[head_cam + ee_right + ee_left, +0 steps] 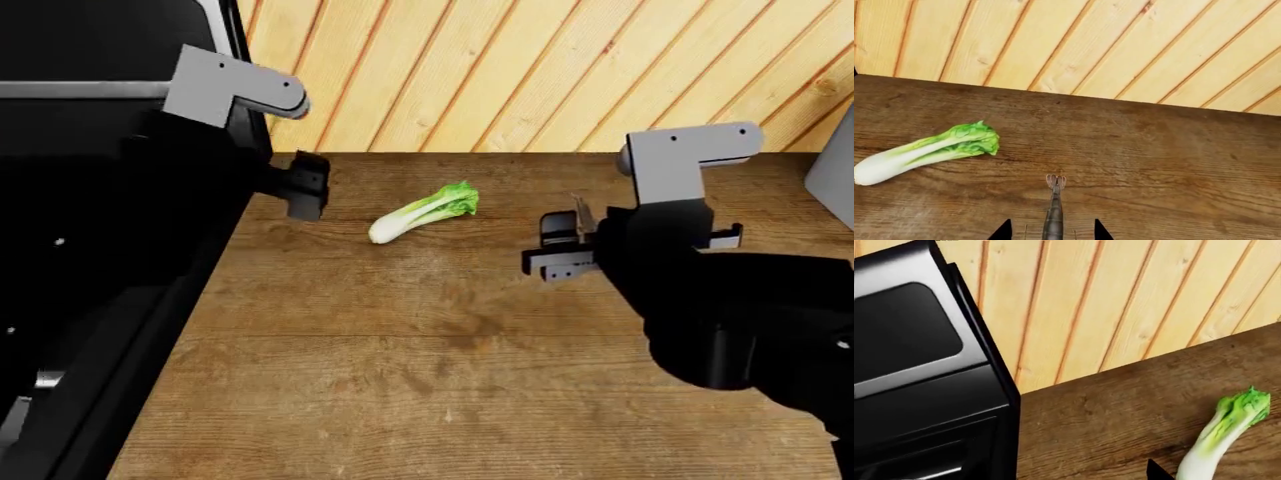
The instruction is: Place both pans onto different burners. Then place the celery and the shrimp on different pans.
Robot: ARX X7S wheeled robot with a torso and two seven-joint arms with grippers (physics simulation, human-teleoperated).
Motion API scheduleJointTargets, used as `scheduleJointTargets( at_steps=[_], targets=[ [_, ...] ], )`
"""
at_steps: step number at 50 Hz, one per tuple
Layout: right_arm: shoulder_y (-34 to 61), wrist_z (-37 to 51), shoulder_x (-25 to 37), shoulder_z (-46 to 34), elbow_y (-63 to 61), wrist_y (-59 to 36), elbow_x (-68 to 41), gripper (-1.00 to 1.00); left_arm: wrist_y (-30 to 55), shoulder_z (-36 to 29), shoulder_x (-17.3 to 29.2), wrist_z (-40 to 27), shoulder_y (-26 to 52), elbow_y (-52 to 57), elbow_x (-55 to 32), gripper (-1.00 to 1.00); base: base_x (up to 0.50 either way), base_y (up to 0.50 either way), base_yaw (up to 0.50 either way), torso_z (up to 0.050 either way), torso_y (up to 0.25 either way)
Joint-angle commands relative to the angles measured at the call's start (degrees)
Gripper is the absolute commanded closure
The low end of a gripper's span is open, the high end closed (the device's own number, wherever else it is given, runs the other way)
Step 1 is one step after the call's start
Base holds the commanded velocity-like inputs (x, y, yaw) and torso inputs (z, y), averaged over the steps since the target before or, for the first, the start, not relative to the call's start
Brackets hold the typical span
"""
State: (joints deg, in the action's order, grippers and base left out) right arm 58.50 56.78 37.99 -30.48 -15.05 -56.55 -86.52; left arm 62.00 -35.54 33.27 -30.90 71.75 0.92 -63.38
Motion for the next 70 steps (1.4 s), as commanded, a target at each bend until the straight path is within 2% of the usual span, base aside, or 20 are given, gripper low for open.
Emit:
scheduleJointTargets(
  at_steps=[1, 5, 8, 11, 20, 27, 34, 43, 57, 70],
  targets=[
    [0.3, -1.8, 0.4, 0.2, 1.4, 0.3, 1.7, 1.0, -7.3, -12.1, -11.3, 18.2, 12.1, -27.2, 14.0, -1.0, 0.0, 0.0, 0.0, 0.0, 0.0],
    [0.5, -3.0, 0.5, 0.2, 2.8, 0.8, 2.7, 1.0, -14.3, -15.6, -18.4, 26.1, 15.8, -43.3, 19.0, -1.0, 0.0, 0.0, 0.0, 0.0, 0.0],
    [0.6, -3.5, 0.7, 0.2, 3.3, 1.0, 3.2, 1.0, -15.9, -16.7, -20.9, 29.1, 17.0, -47.8, 20.0, -1.0, 0.0, 0.0, 0.0, 0.0, 0.0],
    [0.4, -4.1, 0.6, -0.1, 3.9, 1.3, 4.0, 1.0, -13.3, -16.7, -19.4, 27.7, 16.0, -42.2, 18.8, -1.0, 0.0, 0.0, 0.0, 0.0, 0.0],
    [0.1, -3.4, 0.2, -0.1, 3.0, 1.5, 3.4, 1.0, -2.9, -14.6, -11.2, 19.1, 12.8, -21.6, 13.1, -1.0, 0.0, 0.0, 0.0, 0.0, 0.0],
    [0.2, -3.3, -0.1, -0.2, 2.8, 1.5, 3.2, 1.0, 2.5, -14.4, -8.0, 18.8, 12.7, -12.6, 9.0, -1.0, 0.0, 0.0, 0.0, 0.0, 0.0],
    [0.1, -3.6, -0.2, -0.5, 2.8, 1.6, 3.4, 1.0, 1.2, -15.1, -9.1, 20.3, 12.8, -12.7, 9.3, -1.0, 0.0, 0.0, 0.0, 0.0, 0.0],
    [-0.1, -4.1, 0.0, -0.6, 2.9, 1.9, 3.7, 1.0, -4.9, -17.3, -13.5, 25.3, 13.4, -21.1, 13.0, -1.0, 0.0, 0.0, 0.0, 0.0, 0.0],
    [-0.1, -4.1, 0.3, -0.5, 2.9, 2.1, 3.6, 1.0, -5.3, -19.1, -15.3, 25.9, 10.6, -20.8, 12.9, -1.0, 0.0, 0.0, 0.0, 0.0, 0.0],
    [-0.5, -4.9, 0.2, -0.7, 3.1, 2.6, 4.0, 1.0, -10.8, -21.7, -19.0, 29.8, 10.2, -29.6, 16.6, -1.0, 0.0, 0.0, 0.0, 0.0, 0.0]
  ],
)
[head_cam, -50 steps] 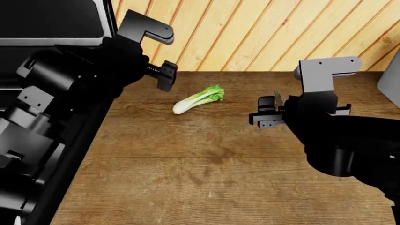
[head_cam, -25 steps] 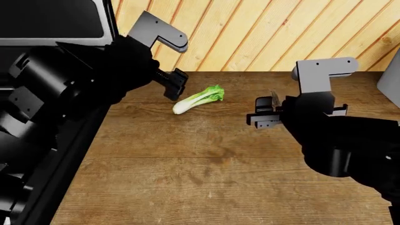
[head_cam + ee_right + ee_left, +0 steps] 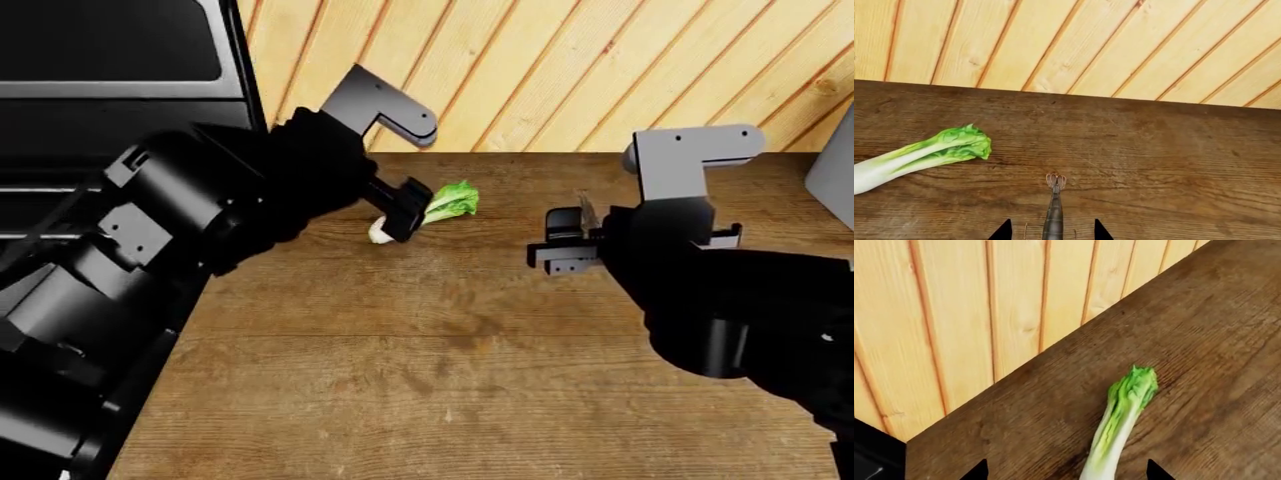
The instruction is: Place both pans onto different burners. Then place the celery and the shrimp on different pans.
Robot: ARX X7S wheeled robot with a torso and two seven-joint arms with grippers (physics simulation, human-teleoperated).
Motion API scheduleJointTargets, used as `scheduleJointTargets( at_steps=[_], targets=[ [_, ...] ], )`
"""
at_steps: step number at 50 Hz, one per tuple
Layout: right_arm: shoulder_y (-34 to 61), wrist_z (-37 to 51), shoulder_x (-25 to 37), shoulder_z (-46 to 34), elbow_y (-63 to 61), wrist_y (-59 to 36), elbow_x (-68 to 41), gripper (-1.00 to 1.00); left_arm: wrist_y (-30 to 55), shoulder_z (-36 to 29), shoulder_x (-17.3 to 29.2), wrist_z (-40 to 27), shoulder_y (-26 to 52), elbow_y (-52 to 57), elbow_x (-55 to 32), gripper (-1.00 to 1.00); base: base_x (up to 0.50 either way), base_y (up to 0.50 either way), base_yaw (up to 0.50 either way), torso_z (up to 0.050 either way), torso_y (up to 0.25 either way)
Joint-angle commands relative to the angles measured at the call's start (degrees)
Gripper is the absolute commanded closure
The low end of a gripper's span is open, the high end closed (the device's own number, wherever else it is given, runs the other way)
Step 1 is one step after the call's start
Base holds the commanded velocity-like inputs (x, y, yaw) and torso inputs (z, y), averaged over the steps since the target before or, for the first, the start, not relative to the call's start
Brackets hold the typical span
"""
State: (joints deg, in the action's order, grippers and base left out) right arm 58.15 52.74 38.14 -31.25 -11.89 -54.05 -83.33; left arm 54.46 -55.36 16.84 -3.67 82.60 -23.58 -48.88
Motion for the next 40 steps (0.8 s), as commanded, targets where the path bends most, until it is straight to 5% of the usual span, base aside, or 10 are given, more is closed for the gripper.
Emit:
scheduleJointTargets(
  at_steps=[1, 40],
  targets=[
    [-0.2, -1.0, 0.1, 0.0, 0.1, 0.1, 0.9, 1.0, -3.4, -2.1, -2.7, 2.8, -0.8, -5.1, 2.2, -1.0, 0.0, 0.0, 0.0, 0.0, 0.0],
    [-1.1, -1.7, 0.6, -0.2, -0.2, 1.0, 1.0, 1.0, -6.0, -4.1, -3.7, 4.1, -1.9, -6.6, 3.9, -1.0, 0.0, 0.0, 0.0, 0.0, -0.067]
  ],
)
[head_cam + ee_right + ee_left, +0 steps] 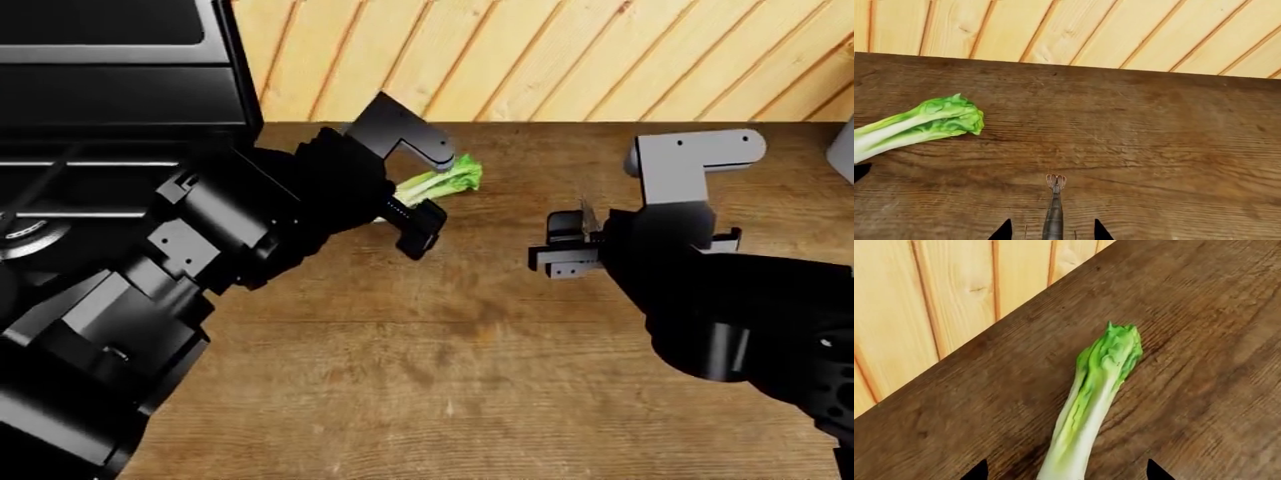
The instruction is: Place both pans onto different burners. Then place the celery and the shrimp on different pans.
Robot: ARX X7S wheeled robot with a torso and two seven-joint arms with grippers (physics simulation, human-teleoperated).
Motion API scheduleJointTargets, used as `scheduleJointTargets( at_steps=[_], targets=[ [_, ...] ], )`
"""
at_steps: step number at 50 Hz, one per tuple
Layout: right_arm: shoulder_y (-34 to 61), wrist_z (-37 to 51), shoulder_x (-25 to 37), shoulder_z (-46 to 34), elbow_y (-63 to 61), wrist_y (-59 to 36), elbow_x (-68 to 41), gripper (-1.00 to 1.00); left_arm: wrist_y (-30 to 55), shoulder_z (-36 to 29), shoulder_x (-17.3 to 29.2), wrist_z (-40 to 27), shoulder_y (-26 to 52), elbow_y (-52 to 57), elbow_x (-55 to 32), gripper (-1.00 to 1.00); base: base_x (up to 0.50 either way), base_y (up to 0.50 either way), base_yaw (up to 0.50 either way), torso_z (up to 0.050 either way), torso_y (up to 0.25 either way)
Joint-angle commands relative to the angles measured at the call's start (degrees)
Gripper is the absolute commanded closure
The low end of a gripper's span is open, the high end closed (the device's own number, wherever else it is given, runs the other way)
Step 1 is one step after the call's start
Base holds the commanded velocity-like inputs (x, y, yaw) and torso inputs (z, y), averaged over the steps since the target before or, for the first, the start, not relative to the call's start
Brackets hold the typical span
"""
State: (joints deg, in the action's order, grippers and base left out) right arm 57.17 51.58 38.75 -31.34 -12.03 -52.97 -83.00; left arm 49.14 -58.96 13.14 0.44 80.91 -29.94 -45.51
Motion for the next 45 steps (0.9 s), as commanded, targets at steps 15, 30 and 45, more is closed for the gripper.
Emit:
scheduleJointTargets(
  at_steps=[15, 30, 45],
  targets=[
    [0.0, -0.6, -0.1, -0.4, 0.0, -0.2, 0.8, 1.0, -0.7, -0.5, 0.2, -0.8, -0.4, -0.3, 0.8, -1.0, 0.0, 0.0, 0.0, 0.0, -0.03],
    [-0.1, -0.9, -0.1, -0.6, 0.1, 0.1, 0.9, 1.0, -1.9, -0.3, -0.1, -0.6, -0.4, -1.7, 1.1, -1.0, 0.0, 0.0, 0.0, 0.0, -0.058],
    [0.0, -0.9, -0.2, -0.7, 0.1, 0.1, 0.8, 1.0, -2.8, 0.2, 0.5, -2.7, -0.9, -0.6, 1.6, 1.0, 0.0, 0.0, 0.0, 0.0, 0.0]
  ],
)
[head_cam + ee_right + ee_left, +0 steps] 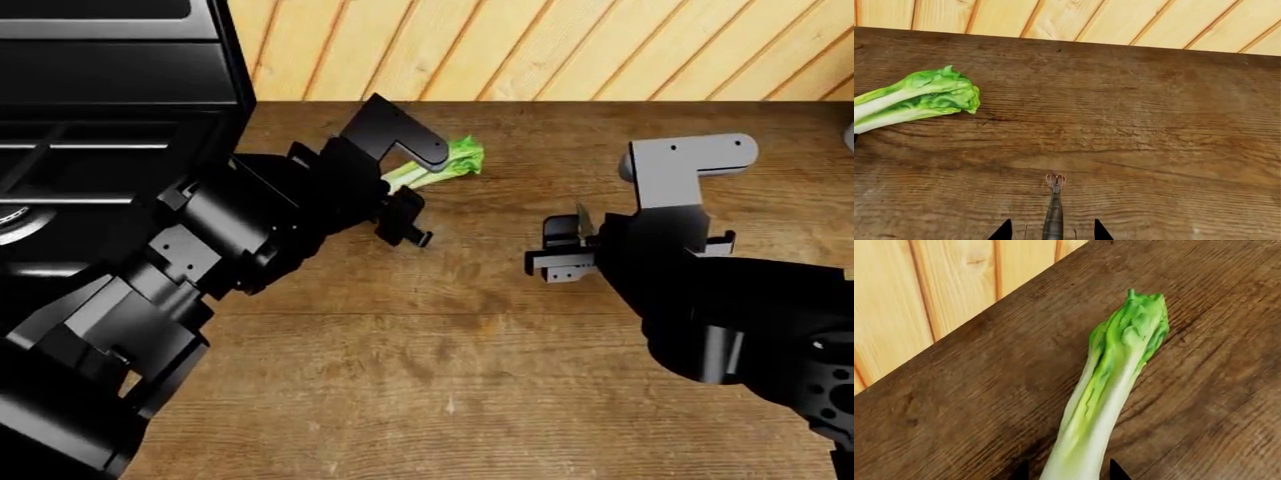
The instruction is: Place both pans onto different burners. Then place the celery and the shrimp on different pans.
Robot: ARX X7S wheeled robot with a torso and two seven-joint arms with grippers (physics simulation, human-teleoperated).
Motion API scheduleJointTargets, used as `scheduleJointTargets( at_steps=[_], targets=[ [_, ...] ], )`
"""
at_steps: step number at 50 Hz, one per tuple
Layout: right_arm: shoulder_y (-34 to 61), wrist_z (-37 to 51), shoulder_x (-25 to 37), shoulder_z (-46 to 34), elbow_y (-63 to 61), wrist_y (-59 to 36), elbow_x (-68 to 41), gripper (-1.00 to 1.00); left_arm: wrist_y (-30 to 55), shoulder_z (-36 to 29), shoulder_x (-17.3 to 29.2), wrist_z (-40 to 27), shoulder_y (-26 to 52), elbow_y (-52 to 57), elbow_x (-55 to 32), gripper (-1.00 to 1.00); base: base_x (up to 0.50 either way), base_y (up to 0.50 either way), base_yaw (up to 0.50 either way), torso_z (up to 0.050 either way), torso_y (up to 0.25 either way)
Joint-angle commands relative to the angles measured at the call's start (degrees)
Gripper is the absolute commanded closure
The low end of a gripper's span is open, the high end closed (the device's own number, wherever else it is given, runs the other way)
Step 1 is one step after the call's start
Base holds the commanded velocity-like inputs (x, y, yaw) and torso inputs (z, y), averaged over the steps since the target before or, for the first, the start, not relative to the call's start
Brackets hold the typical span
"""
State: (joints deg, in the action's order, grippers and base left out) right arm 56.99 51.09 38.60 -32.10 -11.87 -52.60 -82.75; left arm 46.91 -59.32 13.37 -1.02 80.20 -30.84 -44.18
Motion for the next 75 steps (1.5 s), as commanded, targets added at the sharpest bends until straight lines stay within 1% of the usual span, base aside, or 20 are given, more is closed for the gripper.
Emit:
scheduleJointTargets(
  at_steps=[1, 18, 34, 42, 57, 60, 64, 67, 71, 75],
  targets=[
    [0.1, -0.3, 0.0, 0.0, -0.1, -0.2, 0.5, 1.0, -0.6, 0.6, 0.3, -1.3, -0.2, 0.4, 0.2, 1.0, 0.0, 0.0, 0.0, 0.0, 0.0],
    [0.4, -0.1, -0.2, -0.2, -0.4, -0.3, 0.4, 1.0, -0.5, 2.1, 0.9, -1.5, -0.3, 0.8, -1.2, 1.0, 0.0, 0.0, 0.0, 0.0, 0.006],
    [0.2, -0.1, -0.2, -0.4, -0.5, 0.0, 0.6, 1.0, 0.0, 2.5, 1.6, -2.3, -0.6, 2.1, -1.9, 1.0, 0.0, 0.0, 0.0, 0.0, 0.244],
    [0.2, -0.2, -0.2, -0.6, -0.5, 0.0, 0.6, 1.0, 0.6, 3.7, 3.2, -3.6, -1.4, 5.7, -3.3, 1.0, 0.0, 0.0, 0.0, 0.0, 0.0],
    [0.0, -0.3, -0.4, -0.8, -0.3, 0.3, 0.8, 1.0, 3.8, 6.6, 8.0, -8.8, -4.7, 17.4, -7.8, 1.0, 0.0, 0.0, 0.0, 0.0, 0.244],
    [-0.5, -0.7, -0.2, -0.6, -0.6, 1.0, 1.4, 1.0, 4.1, 7.7, 9.1, -10.3, -5.5, 19.9, -8.8, 1.0, 0.0, 0.0, 0.0, 0.0, 0.25],
    [-0.8, -1.3, 0.0, -0.5, -0.9, 1.7, 2.1, 1.0, 4.8, 10.3, 11.7, -14.8, -7.3, 26.1, -11.1, 1.0, 0.0, 0.0, 0.0, 0.0, 0.0],
    [-0.6, -1.4, 0.2, -0.6, -1.1, 1.8, 2.5, 1.0, 5.8, 11.6, 14.3, -18.5, -8.4, 32.6, -12.3, 1.0, 0.0, 0.0, 0.0, 0.0, 0.0],
    [-0.5, -1.0, 1.1, 0.0, -3.0, 1.9, 2.3, 1.0, 7.3, 15.6, 17.9, -24.7, -10.2, 40.7, -16.5, 1.0, 0.0, 0.0, 0.0, 0.0, 0.0],
    [-1.0, -0.2, 2.3, 0.8, -4.7, 2.3, 1.6, 1.0, 7.9, 18.8, 21.4, -29.1, -12.7, 46.8, -20.3, 1.0, 0.0, 0.0, 0.0, 0.0, 0.0]
  ],
)
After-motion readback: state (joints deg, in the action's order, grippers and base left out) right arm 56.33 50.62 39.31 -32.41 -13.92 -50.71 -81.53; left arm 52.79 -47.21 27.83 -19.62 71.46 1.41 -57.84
